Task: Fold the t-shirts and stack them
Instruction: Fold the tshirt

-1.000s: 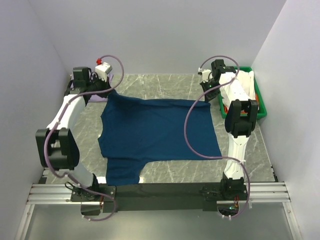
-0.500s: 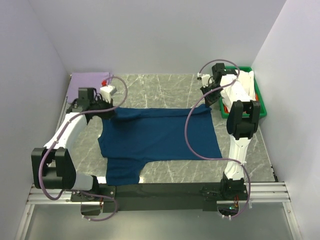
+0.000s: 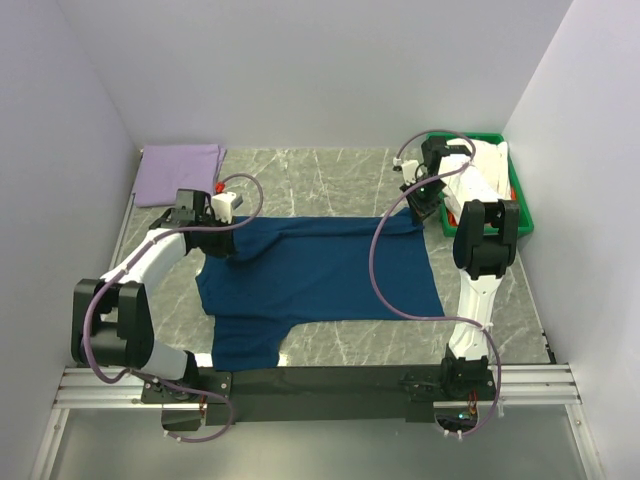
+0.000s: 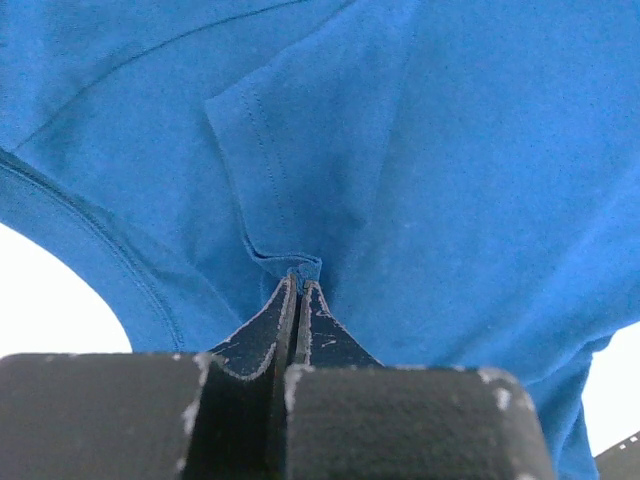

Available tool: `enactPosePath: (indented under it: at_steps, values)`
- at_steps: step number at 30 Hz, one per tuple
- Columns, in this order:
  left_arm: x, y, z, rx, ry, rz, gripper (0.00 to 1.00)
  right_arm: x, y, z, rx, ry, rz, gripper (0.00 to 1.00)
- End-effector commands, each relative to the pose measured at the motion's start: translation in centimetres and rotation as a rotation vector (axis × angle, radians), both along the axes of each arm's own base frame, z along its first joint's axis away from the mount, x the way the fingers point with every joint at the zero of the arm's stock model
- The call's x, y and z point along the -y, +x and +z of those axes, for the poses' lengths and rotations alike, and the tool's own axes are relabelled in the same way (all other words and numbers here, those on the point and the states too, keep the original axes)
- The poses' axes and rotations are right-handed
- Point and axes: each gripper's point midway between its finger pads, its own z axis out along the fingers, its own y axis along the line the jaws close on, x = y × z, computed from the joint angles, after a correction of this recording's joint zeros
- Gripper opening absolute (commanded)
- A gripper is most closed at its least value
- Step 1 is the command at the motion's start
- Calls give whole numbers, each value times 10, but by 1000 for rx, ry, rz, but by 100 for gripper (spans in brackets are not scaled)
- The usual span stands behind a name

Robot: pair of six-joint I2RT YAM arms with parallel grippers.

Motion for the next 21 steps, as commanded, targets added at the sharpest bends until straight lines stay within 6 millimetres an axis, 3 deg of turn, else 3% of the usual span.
enactPosePath:
  at_steps: [1,3,8,14,21]
  values:
    - [8,4,24,44,-43,-27,0,8,13,17,65,-24,2,0]
    - [12,1,35,68,-54,-62,0,10,17,24,87,-31,7,0]
    - [10,-17,36,28,-37,-106,0,13,12,37,99,-31,26,0]
    - [11,-32,47,31,-43,-133,0,14,-1,32,70,-30,49,0]
    - [4,-38,16,-31,12,-131,0,19,-18,4,-6,-54,51,0]
